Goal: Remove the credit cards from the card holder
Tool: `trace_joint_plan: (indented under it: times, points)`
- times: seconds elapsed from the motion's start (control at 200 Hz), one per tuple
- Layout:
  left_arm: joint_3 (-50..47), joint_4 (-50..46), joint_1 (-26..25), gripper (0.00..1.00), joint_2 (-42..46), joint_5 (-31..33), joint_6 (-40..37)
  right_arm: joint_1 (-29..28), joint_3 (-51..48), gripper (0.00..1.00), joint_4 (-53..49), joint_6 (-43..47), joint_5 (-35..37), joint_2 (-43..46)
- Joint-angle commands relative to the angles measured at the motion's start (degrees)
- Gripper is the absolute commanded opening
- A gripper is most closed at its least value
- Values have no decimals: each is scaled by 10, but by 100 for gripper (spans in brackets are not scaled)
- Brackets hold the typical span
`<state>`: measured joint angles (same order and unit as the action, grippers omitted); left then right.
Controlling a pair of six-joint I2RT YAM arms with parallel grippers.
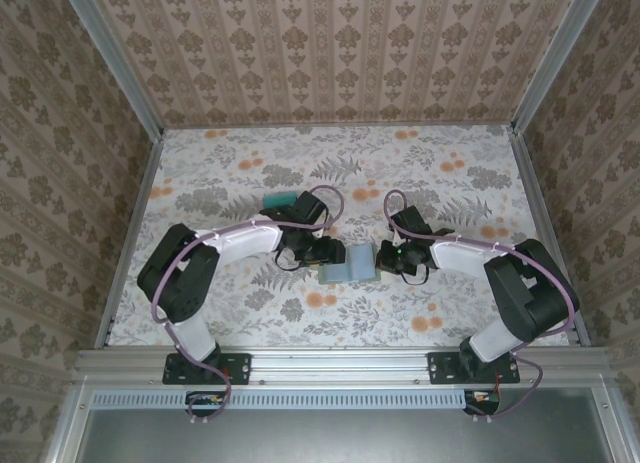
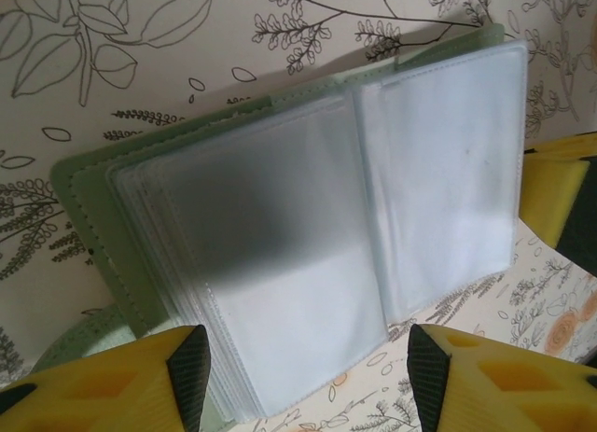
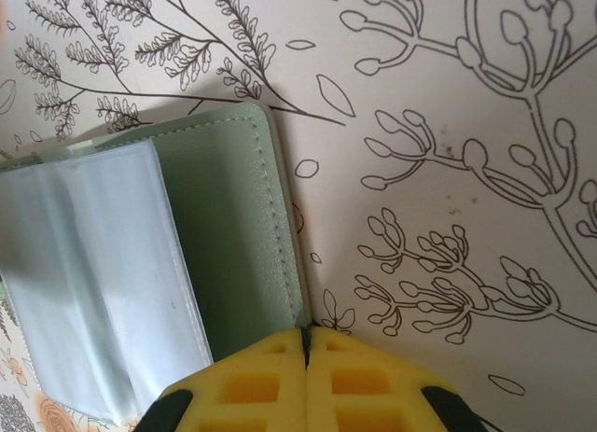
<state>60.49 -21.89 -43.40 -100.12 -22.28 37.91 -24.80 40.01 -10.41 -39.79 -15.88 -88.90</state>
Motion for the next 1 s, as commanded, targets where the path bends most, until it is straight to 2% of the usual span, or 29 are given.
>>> trace_joint_plan:
  times: [0.0,0.2,0.45,0.695,0.995]
  points:
    - [21,-8,0,60,-23,-7,-1,-5,1,6,-1,2,-6,-3]
    - [33,-27,-3,59,-48,-6,-6,-5,-4,7,1,-1,-4,-1]
    - [57,12,-22,60,-49,-53,-31,-10,-4,7,10,-5,-8,-10]
    - [68,8,-27,65,-52,-50,-35,-10,-2,7,11,-4,-9,-14]
    - [100,4,-31,66,-72,-67,-43,-10,-1,8,7,-4,-1,-9]
